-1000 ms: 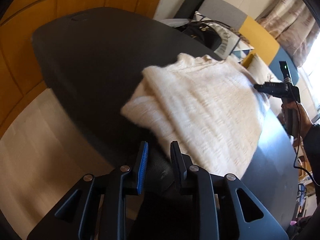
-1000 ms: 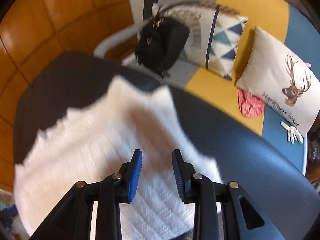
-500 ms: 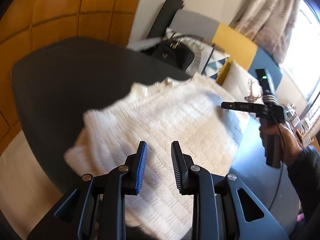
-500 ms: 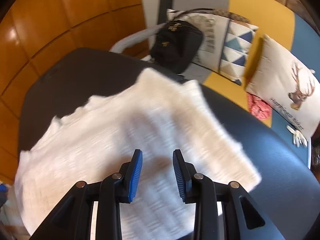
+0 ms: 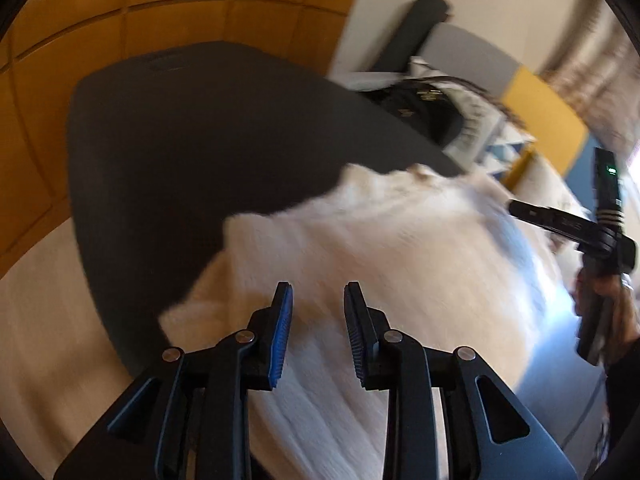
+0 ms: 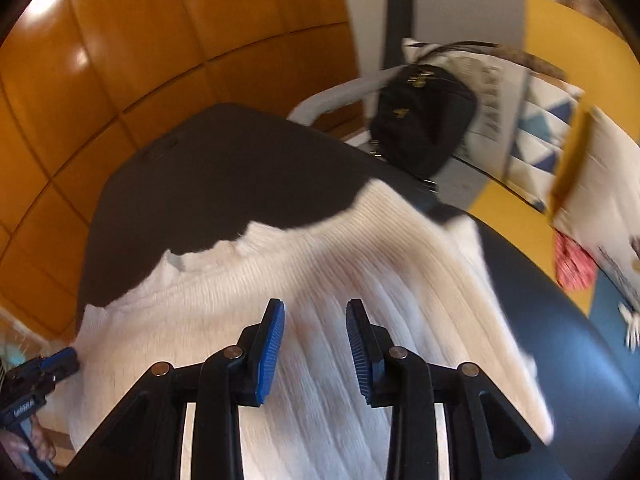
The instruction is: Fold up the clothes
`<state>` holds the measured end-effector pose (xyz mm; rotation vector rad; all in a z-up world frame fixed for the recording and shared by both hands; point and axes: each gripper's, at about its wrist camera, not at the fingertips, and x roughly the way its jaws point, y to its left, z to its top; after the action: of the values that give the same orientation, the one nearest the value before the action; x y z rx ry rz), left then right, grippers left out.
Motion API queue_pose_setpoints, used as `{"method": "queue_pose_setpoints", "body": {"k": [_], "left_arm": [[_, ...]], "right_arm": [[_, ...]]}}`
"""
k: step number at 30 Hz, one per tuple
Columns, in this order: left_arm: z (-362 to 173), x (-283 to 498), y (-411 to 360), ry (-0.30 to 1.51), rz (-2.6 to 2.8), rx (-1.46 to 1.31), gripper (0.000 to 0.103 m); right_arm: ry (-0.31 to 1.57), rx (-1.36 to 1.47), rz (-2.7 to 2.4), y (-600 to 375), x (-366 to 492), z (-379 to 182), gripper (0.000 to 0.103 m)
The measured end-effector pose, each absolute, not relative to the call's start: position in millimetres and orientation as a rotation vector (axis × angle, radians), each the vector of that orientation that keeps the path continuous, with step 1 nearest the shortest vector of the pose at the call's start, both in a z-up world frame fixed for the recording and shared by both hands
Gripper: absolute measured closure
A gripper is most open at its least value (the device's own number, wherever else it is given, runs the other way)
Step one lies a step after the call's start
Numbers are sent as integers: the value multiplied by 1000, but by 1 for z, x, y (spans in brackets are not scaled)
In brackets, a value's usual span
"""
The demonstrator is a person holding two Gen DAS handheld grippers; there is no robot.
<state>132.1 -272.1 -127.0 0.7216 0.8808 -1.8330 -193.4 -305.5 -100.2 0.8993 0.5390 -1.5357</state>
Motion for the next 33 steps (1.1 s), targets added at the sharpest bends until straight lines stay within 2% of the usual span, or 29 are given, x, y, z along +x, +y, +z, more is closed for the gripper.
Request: {"method": "queue_pose_setpoints", "body": {"k": [4,10,13,17,21,24,29,31,33], "left_arm": [[-144,135,-289,900,-1748,794,74],[-130,130,-290,876,-1807,718,73],[-130,121,-295,863,-1827,720,67],[-139,119,-298,874,-1769,792,67],[-137,118,-288,847,-1760,772,67],[-135,117,-281,826,-1753,757,59],[-129,96,-262,761,-1748,767,38],[-124,83,-257,707,-1728,817,33],[-118,68,-251,645,-1720,860,33]], "right_arm": [[732,933,-1585,-343,-205,-127,71],[630,962,-1569,-359,-230,-116,71],[650,996,-1575,-377,-242,-122,71],[681,1041,-1566,-396,-252,-137,71],[678,1021,-1583,-388,-245,-126,71],[640,969,-1570,-354,-226,-113,71],[622,912,-1636,-296,-171,-121,69],[590,888,-1691,-281,-153,-120,66],[538,887,-1734,-269,-141,-115,63]]}}
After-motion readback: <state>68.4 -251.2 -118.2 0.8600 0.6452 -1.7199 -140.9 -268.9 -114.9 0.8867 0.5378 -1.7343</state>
